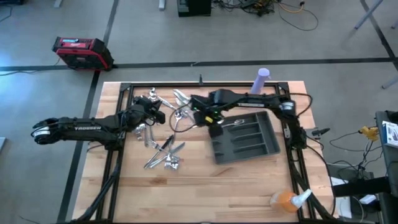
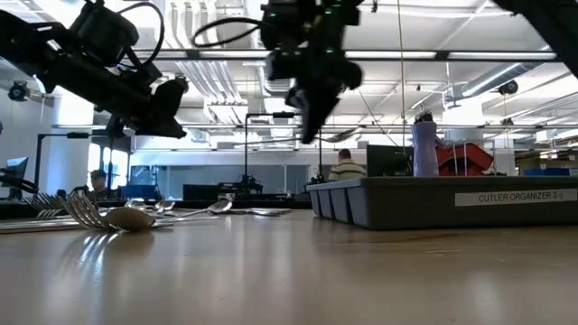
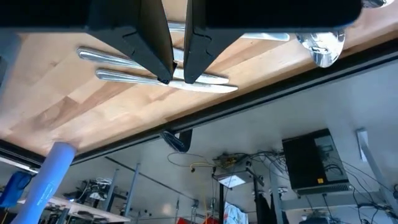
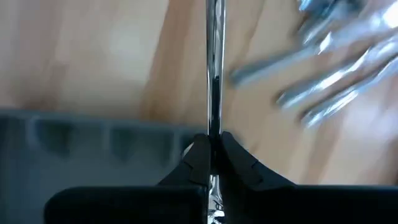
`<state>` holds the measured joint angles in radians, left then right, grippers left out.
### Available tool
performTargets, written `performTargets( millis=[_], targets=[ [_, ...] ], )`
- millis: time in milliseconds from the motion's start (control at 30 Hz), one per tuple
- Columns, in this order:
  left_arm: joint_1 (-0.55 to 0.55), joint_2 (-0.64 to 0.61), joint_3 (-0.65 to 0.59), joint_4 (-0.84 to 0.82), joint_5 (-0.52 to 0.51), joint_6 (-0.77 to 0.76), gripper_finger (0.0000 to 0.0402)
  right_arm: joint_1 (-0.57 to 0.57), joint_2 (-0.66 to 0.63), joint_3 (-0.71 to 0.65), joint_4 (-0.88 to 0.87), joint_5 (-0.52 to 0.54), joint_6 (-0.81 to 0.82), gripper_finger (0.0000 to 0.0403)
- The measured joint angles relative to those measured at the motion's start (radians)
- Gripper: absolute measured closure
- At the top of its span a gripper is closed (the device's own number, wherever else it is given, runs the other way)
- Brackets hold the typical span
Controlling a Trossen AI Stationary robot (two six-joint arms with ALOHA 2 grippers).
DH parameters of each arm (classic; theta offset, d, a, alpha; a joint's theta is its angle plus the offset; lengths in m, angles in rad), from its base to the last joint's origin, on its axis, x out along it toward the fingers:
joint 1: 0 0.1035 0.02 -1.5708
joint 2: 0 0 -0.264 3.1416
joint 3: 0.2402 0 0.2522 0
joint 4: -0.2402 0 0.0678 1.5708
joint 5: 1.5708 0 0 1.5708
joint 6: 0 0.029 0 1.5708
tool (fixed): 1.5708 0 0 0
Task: Sort silverware
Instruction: Put the spoon into the gray silverware tray
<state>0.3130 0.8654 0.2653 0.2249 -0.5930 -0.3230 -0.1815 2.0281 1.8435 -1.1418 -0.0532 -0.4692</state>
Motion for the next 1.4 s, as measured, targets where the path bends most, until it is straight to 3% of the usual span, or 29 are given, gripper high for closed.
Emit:
performTargets(
  millis=[367, 567, 767, 1067, 1233, 1400],
  targets=[
    [0.000, 0.000, 0.000, 0.019, -0.001, 0.052, 0.0377, 0.009, -0.432, -0.650, 0.261, 0.024, 0.189, 0.0403],
    [0.001, 0.008, 0.000, 0.100, -0.001, 0.054, 0.0377, 0.009, -0.460, -0.870, 0.374, 0.054, 0.139, 0.0403],
    [0.001, 0.028, 0.000, 0.158, -0.001, 0.052, 0.0377, -0.003, -0.455, -0.924, 0.534, 0.015, 0.097, 0.0403],
    [0.000, 0.056, 0.000, 0.157, 0.000, 0.046, 0.0377, -0.003, -0.397, -0.945, 0.542, -0.010, 0.120, 0.0400],
    [0.001, 0.058, 0.000, 0.155, 0.000, 0.052, 0.0377, -0.002, -0.384, -0.895, 0.476, 0.058, 0.137, 0.0351],
    [0.001, 0.061, 0.000, 0.159, -0.001, 0.052, 0.0377, -0.002, -0.387, -0.728, 0.380, 0.080, 0.059, 0.0287]
  ],
)
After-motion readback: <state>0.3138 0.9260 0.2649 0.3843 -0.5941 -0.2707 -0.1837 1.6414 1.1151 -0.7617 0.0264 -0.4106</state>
